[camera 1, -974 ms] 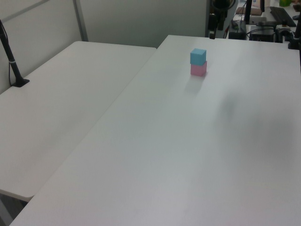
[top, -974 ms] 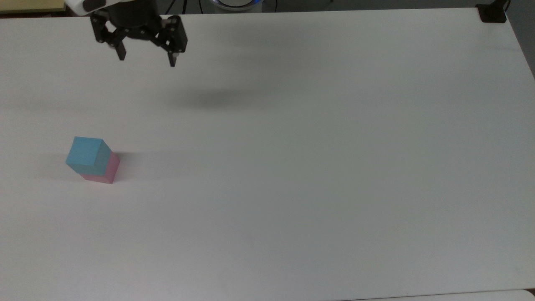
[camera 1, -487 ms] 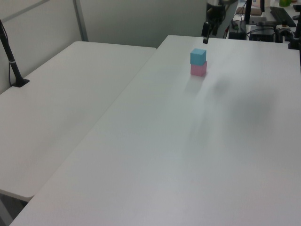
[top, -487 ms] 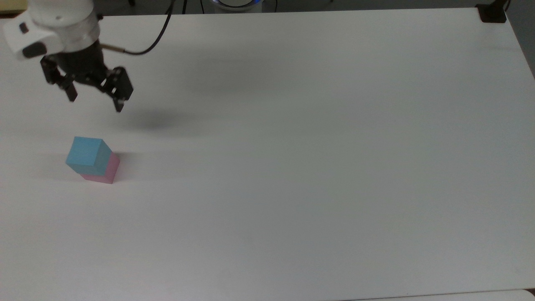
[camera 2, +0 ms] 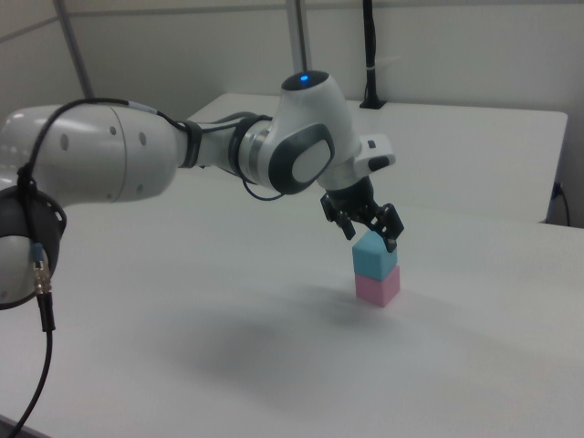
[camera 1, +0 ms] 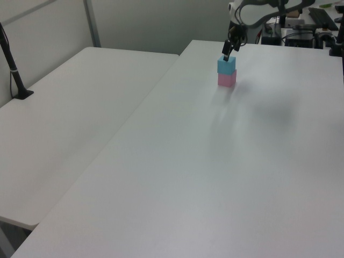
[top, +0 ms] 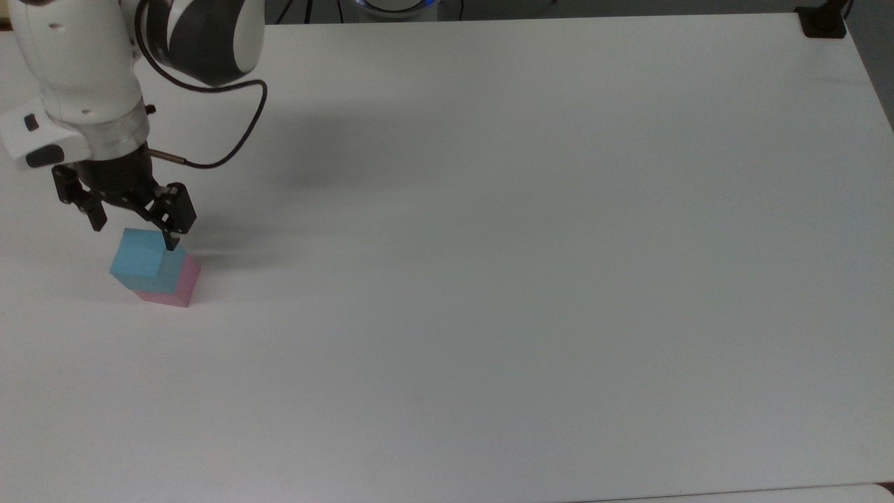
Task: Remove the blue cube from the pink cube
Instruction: 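Close the gripper on the light-blue cube atop the pink cube, then slide the held blue cube off the pink cube onto the table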
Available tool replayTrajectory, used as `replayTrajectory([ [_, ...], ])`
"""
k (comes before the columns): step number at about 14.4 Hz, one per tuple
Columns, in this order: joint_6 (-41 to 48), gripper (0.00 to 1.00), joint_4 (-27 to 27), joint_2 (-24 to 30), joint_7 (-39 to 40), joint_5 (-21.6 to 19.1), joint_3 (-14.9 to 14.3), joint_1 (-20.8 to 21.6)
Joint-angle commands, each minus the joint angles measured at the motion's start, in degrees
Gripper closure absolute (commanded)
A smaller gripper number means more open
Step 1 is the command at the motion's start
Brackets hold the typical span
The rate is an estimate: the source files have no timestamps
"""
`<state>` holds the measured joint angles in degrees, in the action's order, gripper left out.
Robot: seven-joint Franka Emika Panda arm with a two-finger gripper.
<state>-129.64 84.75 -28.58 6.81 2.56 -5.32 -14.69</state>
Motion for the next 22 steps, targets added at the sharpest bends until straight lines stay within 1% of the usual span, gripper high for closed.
replayTrajectory([
  [1, -2.8, 0.0, -0.73, -1.48, -1.62, 0.87, 0.04, 0.54],
  [4, -4.48, 0.0, -0.46, -2.01, -1.98, 1.04, 0.04, 0.54],
  [5, -4.66, 0.05, -0.38, -2.1, -1.89, 1.39, 0.04, 0.54],
  [6, -5.0, 0.16, -0.38, -2.1, -1.89, 1.92, 0.04, 0.54],
  [7, -5.18, 0.3, -0.29, -2.1, -1.89, 2.27, 0.04, 0.54],
  [9, -5.18, 0.51, 0.5, -2.01, -1.89, 2.45, 0.22, 0.89],
  [11, -4.58, 0.65, 0.41, -1.23, -1.8, 2.45, 0.57, 0.98],
  [12, -4.22, 0.68, 0.5, -0.09, -1.89, 2.27, 0.66, 1.07],
  [15, 1.48, 0.68, 0.24, 2.56, -1.98, 1.75, 1.53, 2.03],
  [17, 2.2, 0.68, 0.59, 2.65, -2.67, 1.66, 1.8, 4.83],
  [21, 1.32, 0.66, 2.26, 0.64, -8.03, 3.5, 1.71, 10.28],
  [22, 1.23, 0.64, 2.35, 0.28, -9.43, 4.29, 1.71, 11.25],
])
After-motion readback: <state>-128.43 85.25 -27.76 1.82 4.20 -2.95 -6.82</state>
